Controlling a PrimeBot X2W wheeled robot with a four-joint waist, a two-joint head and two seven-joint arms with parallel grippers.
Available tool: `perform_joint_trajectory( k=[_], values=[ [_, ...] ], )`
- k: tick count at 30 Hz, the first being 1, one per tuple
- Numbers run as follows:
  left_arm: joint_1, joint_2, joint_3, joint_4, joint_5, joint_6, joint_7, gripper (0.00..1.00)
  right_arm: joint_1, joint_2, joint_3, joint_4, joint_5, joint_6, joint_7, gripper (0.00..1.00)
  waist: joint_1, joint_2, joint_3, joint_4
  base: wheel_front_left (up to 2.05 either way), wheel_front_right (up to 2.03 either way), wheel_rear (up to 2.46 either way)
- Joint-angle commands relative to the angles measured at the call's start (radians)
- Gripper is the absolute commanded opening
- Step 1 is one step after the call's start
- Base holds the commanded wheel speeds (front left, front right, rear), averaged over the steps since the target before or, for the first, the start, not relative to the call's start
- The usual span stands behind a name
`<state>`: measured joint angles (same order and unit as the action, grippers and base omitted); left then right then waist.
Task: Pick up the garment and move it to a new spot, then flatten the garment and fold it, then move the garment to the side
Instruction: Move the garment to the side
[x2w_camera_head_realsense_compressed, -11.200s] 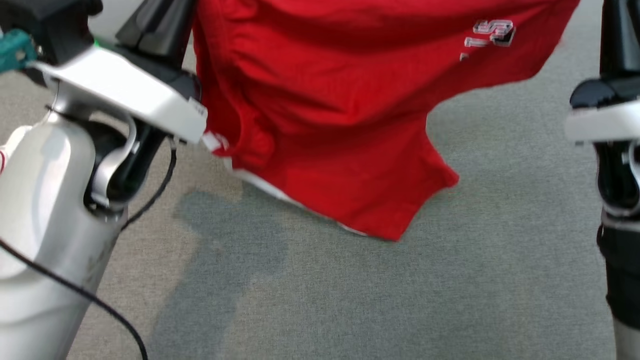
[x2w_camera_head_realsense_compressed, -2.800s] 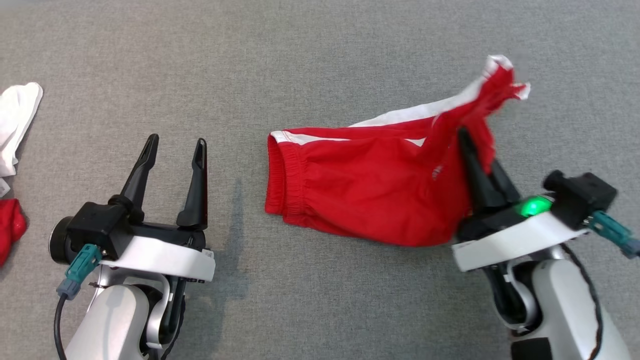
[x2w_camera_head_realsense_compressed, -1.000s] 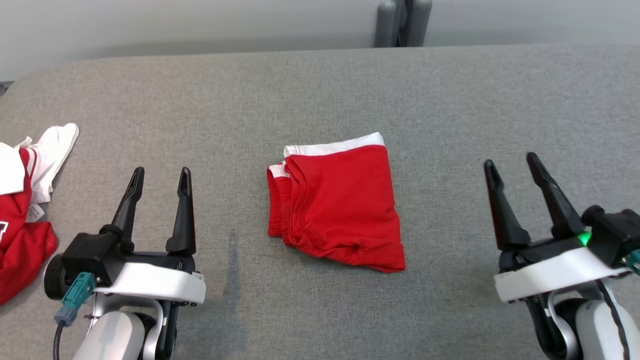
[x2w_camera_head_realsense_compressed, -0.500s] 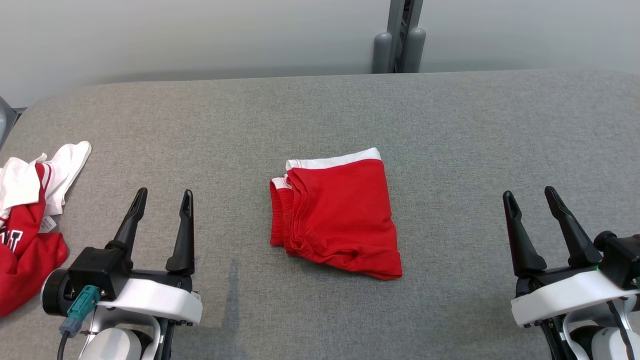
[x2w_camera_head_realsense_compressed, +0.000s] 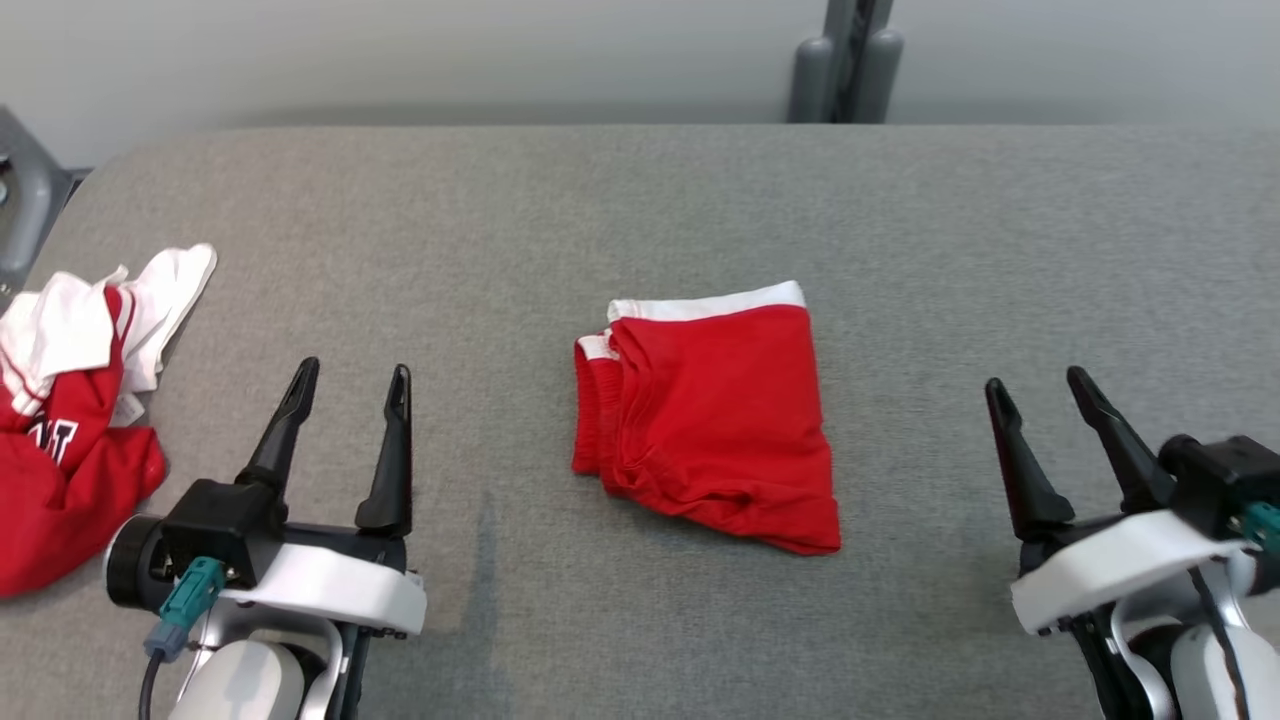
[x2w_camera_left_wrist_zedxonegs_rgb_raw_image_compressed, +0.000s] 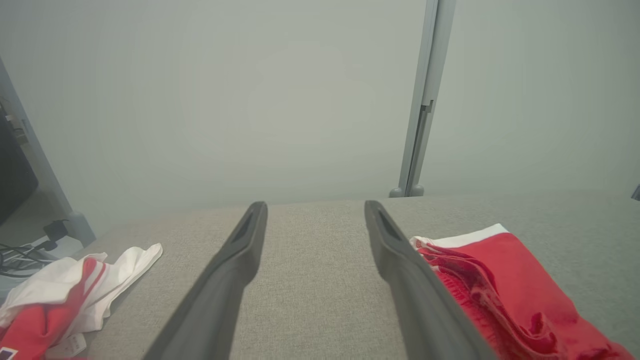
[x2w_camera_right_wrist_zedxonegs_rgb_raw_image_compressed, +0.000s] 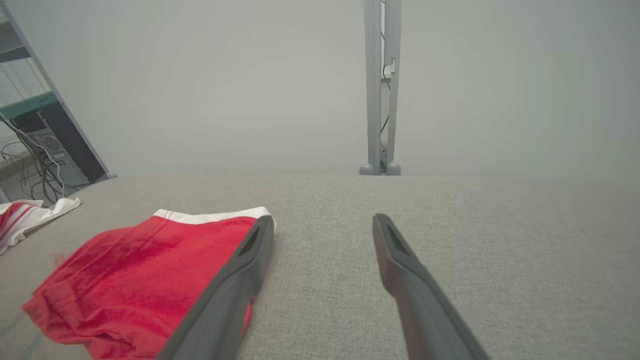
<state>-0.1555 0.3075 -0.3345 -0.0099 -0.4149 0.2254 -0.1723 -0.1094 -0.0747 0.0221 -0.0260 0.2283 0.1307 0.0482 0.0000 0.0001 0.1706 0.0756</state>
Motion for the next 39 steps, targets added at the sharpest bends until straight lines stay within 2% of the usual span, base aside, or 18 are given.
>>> perform_joint_trajectory(
  k=[1,7,13,20,24,25,26,27,28,34,39],
  values=[
    [-0.025,0.000,-0.001,0.001,0.001,-0.006,-0.006,1.00,-0.029,-0.013,0.013,0.022,0.000,0.000,0.008,1.00,0.0000,-0.0001,0.029,0.028,0.00,0.00,0.00],
    [-0.055,-0.031,-0.018,0.024,-0.010,-0.021,-0.025,1.00,-0.104,-0.036,0.093,0.145,0.026,0.000,0.021,1.00,0.0000,-0.0001,0.072,0.079,0.00,0.00,0.00],
    [-0.087,-0.061,-0.028,0.061,-0.016,-0.032,-0.050,1.00,-0.177,-0.019,0.183,0.331,0.067,0.000,-0.008,1.00,0.0000,-0.0001,0.108,0.125,0.00,0.00,0.00],
    [-0.093,-0.065,-0.021,0.080,-0.022,-0.036,-0.066,1.00,-0.150,0.001,0.249,0.441,0.113,0.000,0.045,1.00,0.0000,-0.0001,0.123,0.128,0.00,0.00,0.00],
    [-0.099,-0.063,-0.018,0.082,-0.023,-0.032,-0.067,1.00,-0.133,0.010,0.283,0.463,0.130,0.000,0.082,1.00,0.0000,-0.0001,0.127,0.118,0.00,0.00,0.00],
    [-0.101,-0.061,-0.018,0.082,-0.023,-0.032,-0.067,1.00,-0.133,0.011,0.289,0.459,0.135,0.000,0.084,0.85,0.0000,-0.0001,0.128,0.115,0.00,0.00,0.00],
    [-0.102,-0.061,-0.019,0.082,-0.022,-0.031,-0.067,1.00,-0.135,0.013,0.292,0.454,0.137,0.000,0.085,0.42,0.0000,-0.0001,0.129,0.112,0.00,0.00,0.00],
    [-0.103,-0.060,-0.020,0.082,-0.021,-0.032,-0.067,1.00,-0.137,0.013,0.293,0.449,0.138,0.000,0.085,0.12,0.0000,-0.0001,0.129,0.109,0.00,0.00,0.00],
    [-0.103,-0.059,-0.020,0.081,-0.021,-0.032,-0.067,1.00,-0.142,0.012,0.292,0.443,0.139,0.000,0.085,0.00,0.0000,-0.0001,0.129,0.105,0.00,0.00,0.00],
    [-0.111,-0.053,-0.022,0.071,-0.020,-0.030,-0.066,1.00,-0.180,-0.039,0.287,0.387,0.115,-0.001,0.082,0.00,0.0000,-0.0001,0.135,0.066,0.00,0.00,0.00],
    [-0.120,-0.042,-0.027,0.051,-0.014,-0.033,-0.058,1.00,-0.193,-0.098,0.300,0.323,0.099,-0.001,0.095,0.00,0.0000,-0.0001,0.153,-0.008,0.00,0.00,0.00]
  ],
)
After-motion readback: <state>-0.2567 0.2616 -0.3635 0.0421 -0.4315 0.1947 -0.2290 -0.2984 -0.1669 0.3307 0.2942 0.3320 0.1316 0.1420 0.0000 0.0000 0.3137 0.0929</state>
